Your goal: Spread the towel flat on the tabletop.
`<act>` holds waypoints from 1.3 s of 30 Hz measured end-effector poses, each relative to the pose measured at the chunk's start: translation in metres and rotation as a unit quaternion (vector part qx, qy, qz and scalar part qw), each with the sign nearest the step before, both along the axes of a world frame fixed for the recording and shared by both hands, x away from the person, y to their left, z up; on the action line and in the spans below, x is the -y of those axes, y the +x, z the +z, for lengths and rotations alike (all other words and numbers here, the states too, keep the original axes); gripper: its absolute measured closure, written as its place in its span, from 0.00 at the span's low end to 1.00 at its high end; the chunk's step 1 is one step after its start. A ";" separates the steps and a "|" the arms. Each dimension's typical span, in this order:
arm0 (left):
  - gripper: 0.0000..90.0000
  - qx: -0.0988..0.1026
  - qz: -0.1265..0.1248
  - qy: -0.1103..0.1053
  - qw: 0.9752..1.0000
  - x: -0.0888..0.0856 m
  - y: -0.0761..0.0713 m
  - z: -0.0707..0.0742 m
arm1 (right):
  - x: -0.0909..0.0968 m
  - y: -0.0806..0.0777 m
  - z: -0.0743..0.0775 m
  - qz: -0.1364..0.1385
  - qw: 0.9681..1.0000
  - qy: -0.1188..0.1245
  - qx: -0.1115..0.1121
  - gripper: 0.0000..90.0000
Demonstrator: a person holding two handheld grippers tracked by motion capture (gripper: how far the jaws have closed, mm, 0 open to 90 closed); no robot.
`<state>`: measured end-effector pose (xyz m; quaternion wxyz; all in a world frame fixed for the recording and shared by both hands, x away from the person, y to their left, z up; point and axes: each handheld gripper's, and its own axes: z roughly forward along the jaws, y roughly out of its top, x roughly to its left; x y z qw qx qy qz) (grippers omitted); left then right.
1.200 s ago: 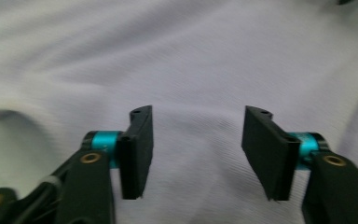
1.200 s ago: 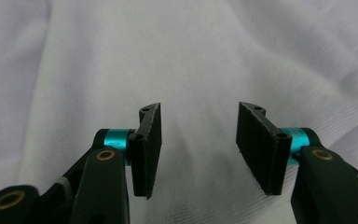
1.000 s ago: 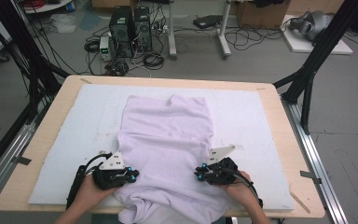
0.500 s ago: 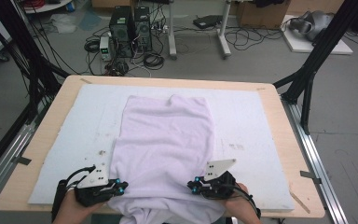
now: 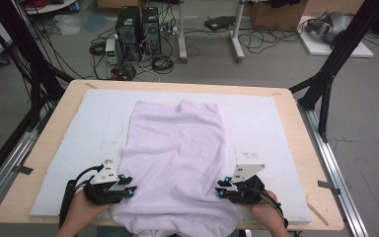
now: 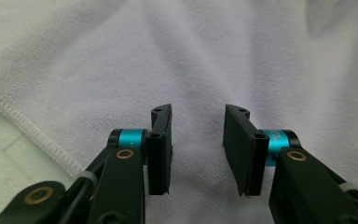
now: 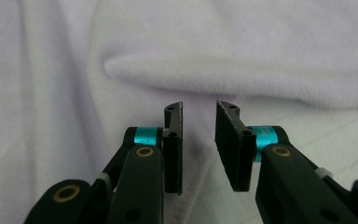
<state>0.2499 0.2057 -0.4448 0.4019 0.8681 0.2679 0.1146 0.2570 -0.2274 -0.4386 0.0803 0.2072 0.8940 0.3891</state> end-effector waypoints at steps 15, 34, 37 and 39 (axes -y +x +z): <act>0.81 0.011 0.005 -0.016 1.000 -0.006 -0.004 0.007 | 0.027 -0.022 0.021 0.002 1.000 0.000 0.001 0.96; 0.96 0.014 0.023 0.001 1.000 -0.005 0.009 0.001 | 0.017 -0.003 0.002 -0.021 0.999 -0.022 -0.019 0.97; 0.96 0.017 0.031 -0.010 0.999 -0.010 0.009 0.004 | 0.029 -0.015 0.009 -0.029 0.999 -0.019 -0.019 0.97; 0.92 0.017 0.032 -0.016 0.999 -0.012 0.008 0.006 | 0.036 -0.020 0.015 -0.032 0.999 -0.009 -0.015 0.89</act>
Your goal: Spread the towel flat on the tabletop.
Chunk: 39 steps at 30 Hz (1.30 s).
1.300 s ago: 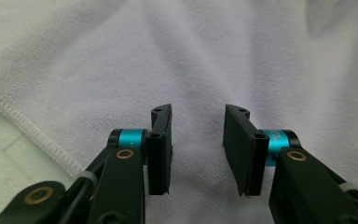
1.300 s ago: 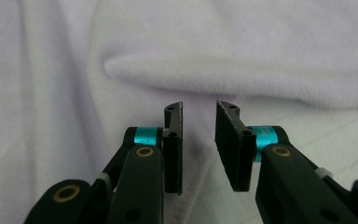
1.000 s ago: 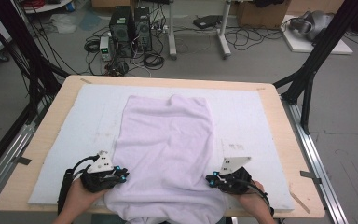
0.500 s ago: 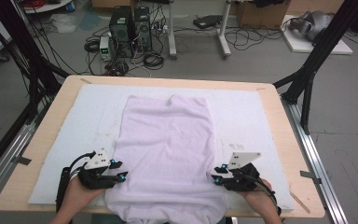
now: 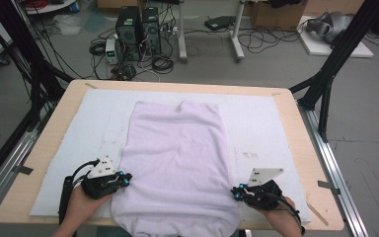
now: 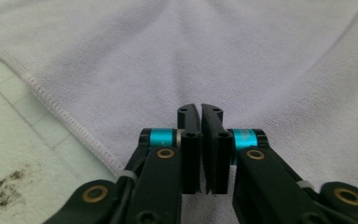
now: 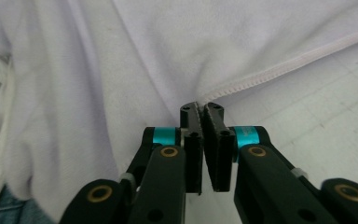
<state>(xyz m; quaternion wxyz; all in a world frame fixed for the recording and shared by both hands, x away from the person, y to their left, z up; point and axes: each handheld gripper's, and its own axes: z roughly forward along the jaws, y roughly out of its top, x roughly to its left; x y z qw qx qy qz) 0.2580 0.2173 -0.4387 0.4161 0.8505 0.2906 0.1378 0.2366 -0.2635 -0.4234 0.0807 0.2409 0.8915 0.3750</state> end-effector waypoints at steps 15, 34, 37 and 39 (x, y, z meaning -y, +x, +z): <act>0.59 -0.033 -0.064 0.005 0.997 0.016 -0.021 -0.005 | -0.035 0.015 -0.007 0.084 0.996 0.010 0.011 0.65; 0.69 -0.019 -0.087 -0.014 0.996 -0.010 -0.050 0.004 | -0.041 -0.018 0.006 0.152 0.987 0.048 -0.004 0.86; 0.61 -0.029 -0.095 -0.012 0.995 -0.006 -0.046 -0.001 | -0.044 -0.006 0.007 0.128 0.990 0.053 -0.003 0.73; 0.64 -0.028 -0.107 0.001 0.994 0.002 -0.046 -0.006 | -0.051 0.000 0.002 0.127 0.991 0.039 -0.008 0.68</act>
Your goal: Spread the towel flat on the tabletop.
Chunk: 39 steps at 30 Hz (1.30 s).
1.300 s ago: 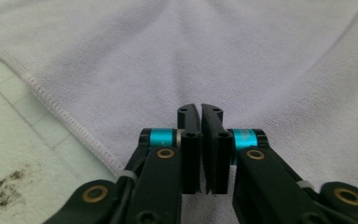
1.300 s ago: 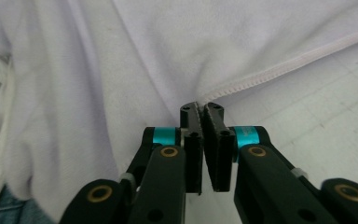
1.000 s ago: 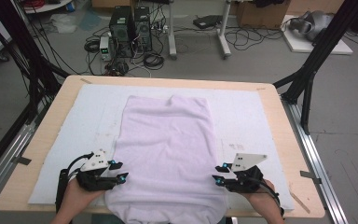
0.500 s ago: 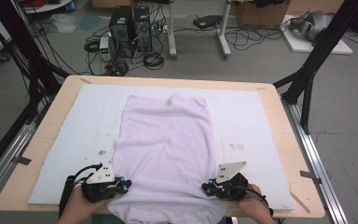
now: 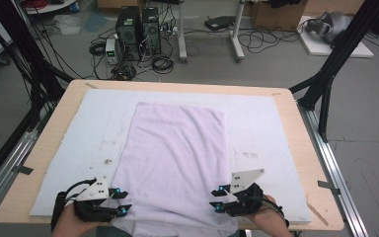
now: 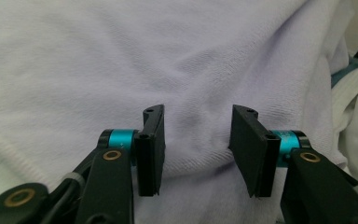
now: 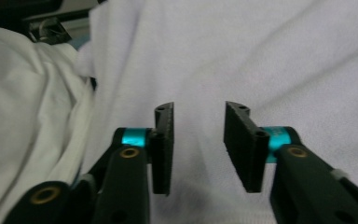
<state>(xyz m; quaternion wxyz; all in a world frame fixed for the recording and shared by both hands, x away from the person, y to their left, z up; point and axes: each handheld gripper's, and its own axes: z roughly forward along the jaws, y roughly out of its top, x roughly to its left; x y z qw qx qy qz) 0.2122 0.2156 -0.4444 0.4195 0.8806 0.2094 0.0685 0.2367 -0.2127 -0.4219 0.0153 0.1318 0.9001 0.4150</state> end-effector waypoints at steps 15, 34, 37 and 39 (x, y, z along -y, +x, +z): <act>0.97 0.018 -0.018 -0.004 1.000 -0.002 -0.027 0.001 | 0.001 0.003 -0.013 0.014 1.000 -0.023 -0.008 0.95; 0.88 0.021 -0.002 -0.015 1.000 0.000 -0.020 0.002 | 0.006 -0.011 -0.012 0.027 1.000 -0.016 -0.001 0.93; 0.61 0.014 0.023 -0.004 1.000 -0.007 -0.014 0.000 | 0.013 -0.005 -0.007 -0.004 1.000 -0.019 0.017 0.83; 0.59 0.012 0.027 -0.001 1.000 -0.008 -0.013 -0.003 | 0.015 -0.002 -0.010 -0.018 0.999 -0.038 0.018 0.80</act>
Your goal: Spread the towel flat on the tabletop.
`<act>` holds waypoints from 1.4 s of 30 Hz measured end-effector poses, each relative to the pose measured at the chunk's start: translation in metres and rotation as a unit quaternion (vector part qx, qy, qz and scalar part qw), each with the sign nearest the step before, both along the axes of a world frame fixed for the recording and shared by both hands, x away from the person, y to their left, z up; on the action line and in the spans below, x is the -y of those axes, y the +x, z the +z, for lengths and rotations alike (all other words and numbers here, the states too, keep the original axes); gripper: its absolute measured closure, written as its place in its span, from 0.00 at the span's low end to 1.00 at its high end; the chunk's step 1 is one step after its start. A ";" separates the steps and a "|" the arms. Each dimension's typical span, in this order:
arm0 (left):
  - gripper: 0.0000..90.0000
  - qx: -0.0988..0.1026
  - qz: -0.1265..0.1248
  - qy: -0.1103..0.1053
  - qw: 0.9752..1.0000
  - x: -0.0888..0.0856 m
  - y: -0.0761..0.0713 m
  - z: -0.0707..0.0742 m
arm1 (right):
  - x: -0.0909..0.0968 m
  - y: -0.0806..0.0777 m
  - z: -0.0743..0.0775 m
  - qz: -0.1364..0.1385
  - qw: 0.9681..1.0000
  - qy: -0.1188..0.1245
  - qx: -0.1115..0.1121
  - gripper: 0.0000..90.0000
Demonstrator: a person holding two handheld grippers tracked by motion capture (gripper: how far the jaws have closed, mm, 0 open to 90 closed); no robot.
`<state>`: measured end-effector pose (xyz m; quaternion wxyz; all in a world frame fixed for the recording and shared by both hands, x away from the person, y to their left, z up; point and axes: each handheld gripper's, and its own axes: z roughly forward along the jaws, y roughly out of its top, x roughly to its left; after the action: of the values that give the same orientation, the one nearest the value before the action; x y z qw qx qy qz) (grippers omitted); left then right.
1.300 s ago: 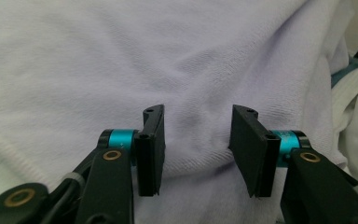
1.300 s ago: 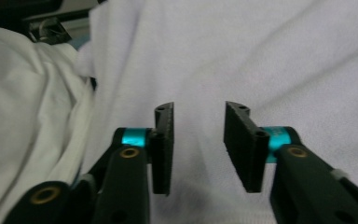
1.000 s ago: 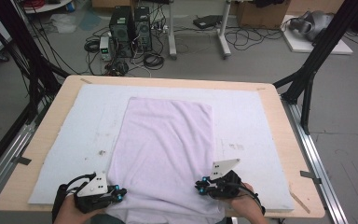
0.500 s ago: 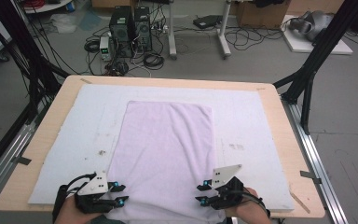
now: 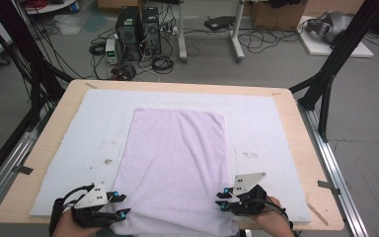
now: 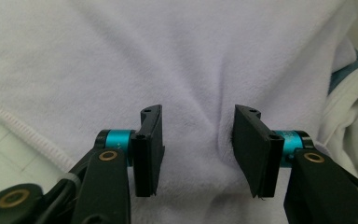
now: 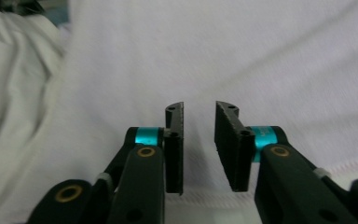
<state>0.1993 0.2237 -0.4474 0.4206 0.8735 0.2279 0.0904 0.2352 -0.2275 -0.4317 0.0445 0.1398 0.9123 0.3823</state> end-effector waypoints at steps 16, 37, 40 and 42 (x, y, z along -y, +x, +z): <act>0.49 0.003 0.022 -0.023 0.999 0.000 0.029 0.018 | 0.014 0.022 0.005 -0.061 0.998 0.030 -0.006 0.66; 0.39 0.027 0.097 -0.046 0.994 0.001 0.113 0.051 | 0.009 0.109 0.034 -0.147 0.988 0.056 0.010 0.35; 0.39 0.029 0.104 -0.053 0.993 0.000 0.120 0.055 | 0.006 0.116 0.039 -0.146 0.988 0.051 0.018 0.34; 0.39 0.030 0.106 -0.057 0.992 -0.001 0.122 0.057 | 0.005 0.119 0.041 -0.142 0.988 0.057 0.016 0.34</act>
<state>0.3215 0.2243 -0.3909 0.4646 0.8157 0.3114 0.1477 0.3540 -0.2324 -0.3905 0.1049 0.2645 0.8589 0.4259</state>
